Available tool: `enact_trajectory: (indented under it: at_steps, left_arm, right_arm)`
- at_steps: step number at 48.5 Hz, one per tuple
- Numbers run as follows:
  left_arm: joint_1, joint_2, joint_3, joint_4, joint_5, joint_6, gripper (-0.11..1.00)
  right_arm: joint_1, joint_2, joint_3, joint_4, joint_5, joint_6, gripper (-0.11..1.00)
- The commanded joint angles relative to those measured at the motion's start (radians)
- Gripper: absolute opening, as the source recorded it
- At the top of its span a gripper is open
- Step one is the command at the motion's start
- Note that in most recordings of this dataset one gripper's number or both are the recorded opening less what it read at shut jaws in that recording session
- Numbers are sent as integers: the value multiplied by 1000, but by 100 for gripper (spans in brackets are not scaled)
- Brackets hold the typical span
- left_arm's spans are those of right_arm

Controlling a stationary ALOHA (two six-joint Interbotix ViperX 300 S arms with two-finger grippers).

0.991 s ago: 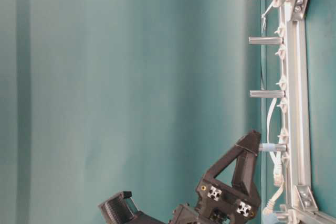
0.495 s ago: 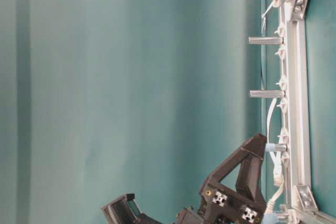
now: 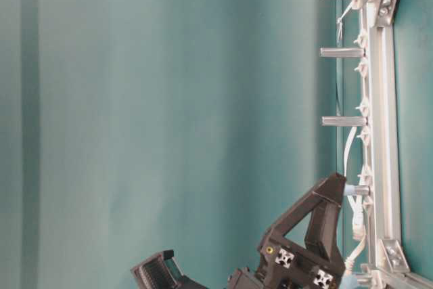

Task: Insert the wire through the string loop located on the right side.
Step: 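Lift the cable with the right gripper and move it rightward, then move the right gripper left, aiming the plug at the zip-tie loop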

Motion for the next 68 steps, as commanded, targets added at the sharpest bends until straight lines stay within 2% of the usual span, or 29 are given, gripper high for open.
enact_trajectory:
  at_steps: [1, 22, 42, 68]
  left_arm:
    - [-6, -26, -12, 3, -3, 0, 75]
    - [-11, -26, -17, 2, -3, 0, 75]
    - [-11, -26, -25, 2, -3, 0, 75]
    - [-31, -26, -28, 3, -3, -2, 75]
  right_arm:
    - [5, -32, 15, -2, 5, 2, 11]
    - [5, -184, 130, -2, 29, 2, 11]
    - [-2, -195, 147, -2, 34, 2, 11]
    - [-144, -198, 173, -11, 31, -2, 11]
